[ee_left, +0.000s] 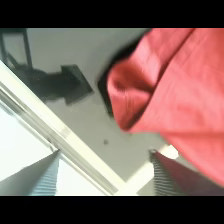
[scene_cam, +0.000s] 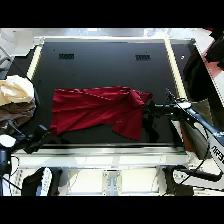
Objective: Fold the shirts.
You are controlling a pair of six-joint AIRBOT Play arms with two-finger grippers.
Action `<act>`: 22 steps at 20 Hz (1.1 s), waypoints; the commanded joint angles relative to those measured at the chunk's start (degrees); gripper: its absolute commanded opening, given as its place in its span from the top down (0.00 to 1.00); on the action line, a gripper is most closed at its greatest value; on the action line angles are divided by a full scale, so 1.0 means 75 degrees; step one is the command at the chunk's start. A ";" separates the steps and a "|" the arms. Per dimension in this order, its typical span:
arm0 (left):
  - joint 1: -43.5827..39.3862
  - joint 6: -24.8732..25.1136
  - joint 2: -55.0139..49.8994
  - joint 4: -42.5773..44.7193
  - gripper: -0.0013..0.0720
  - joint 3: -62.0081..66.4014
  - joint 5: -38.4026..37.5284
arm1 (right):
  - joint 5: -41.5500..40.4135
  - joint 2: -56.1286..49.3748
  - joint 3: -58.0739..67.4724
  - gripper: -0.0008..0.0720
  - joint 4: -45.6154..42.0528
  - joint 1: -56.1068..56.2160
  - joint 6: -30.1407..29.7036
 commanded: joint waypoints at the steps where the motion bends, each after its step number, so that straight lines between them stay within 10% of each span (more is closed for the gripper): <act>1: 0.0000 0.1346 -0.0009 -0.1585 0.34 -0.0679 0.0396 | 0.0344 0.0058 0.0108 0.96 -0.0023 0.0017 -0.0003; 9: -0.0347 0.3430 -0.1868 -0.2981 0.34 -0.0801 0.1084 | 0.0458 0.0102 0.0108 0.96 -0.0006 0.0017 0.0000; 19: -0.0548 0.3404 -0.2285 -0.4062 0.35 -0.0799 0.3943 | 0.0516 0.0356 0.0108 0.96 0.0047 0.0020 -0.0006; 22: -0.0938 0.3404 -0.2285 -0.4409 0.71 -0.0781 0.4654 | 0.0504 0.0472 0.0108 0.96 0.0058 0.0017 -0.0003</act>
